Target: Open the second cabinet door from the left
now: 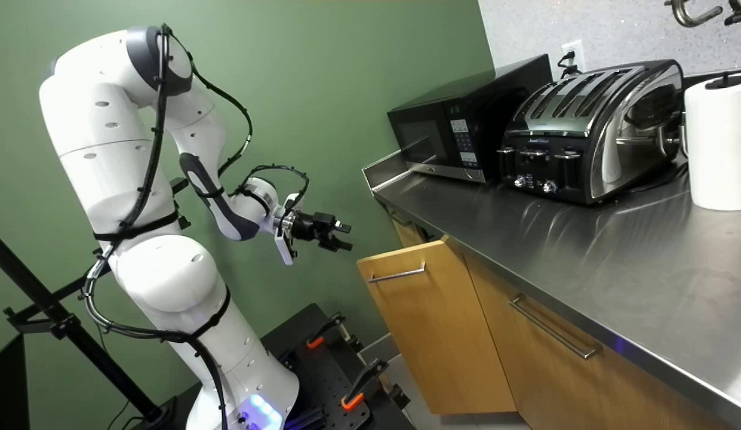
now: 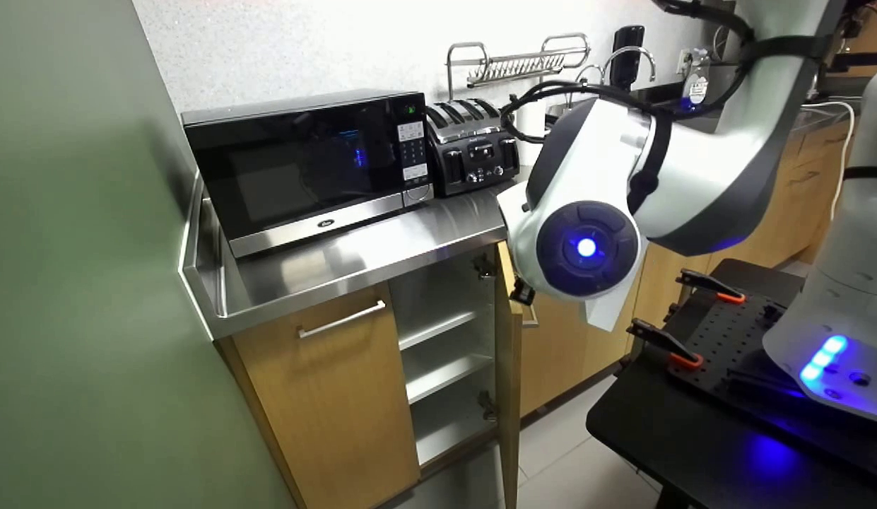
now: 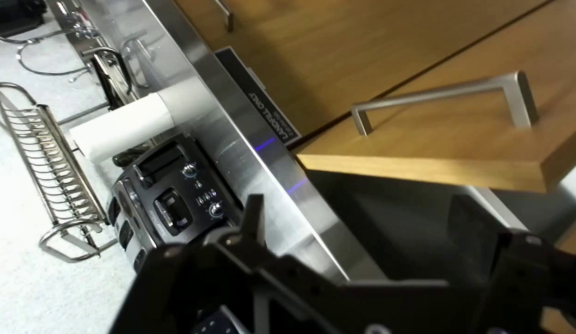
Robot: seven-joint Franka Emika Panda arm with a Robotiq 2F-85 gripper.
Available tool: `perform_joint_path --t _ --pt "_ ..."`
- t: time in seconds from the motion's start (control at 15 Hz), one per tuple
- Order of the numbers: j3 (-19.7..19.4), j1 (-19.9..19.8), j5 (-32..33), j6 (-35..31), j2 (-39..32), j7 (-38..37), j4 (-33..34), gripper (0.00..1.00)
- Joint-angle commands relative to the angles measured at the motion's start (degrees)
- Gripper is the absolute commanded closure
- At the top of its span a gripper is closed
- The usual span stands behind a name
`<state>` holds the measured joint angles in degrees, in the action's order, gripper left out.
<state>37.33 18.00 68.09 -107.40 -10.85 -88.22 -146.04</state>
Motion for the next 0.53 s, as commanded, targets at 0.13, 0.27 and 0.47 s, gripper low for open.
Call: perform_joint_path --t 0.13,0.27,0.47 --pt "-7.41 0.85 9.01 -16.29 10.86 -3.73 -3.27 0.00" --pt "-9.60 1.56 12.08 -19.41 12.17 -4.92 -3.06 0.00" --pt "-11.00 2.51 12.54 -18.92 10.23 -3.57 -1.24 0.00"
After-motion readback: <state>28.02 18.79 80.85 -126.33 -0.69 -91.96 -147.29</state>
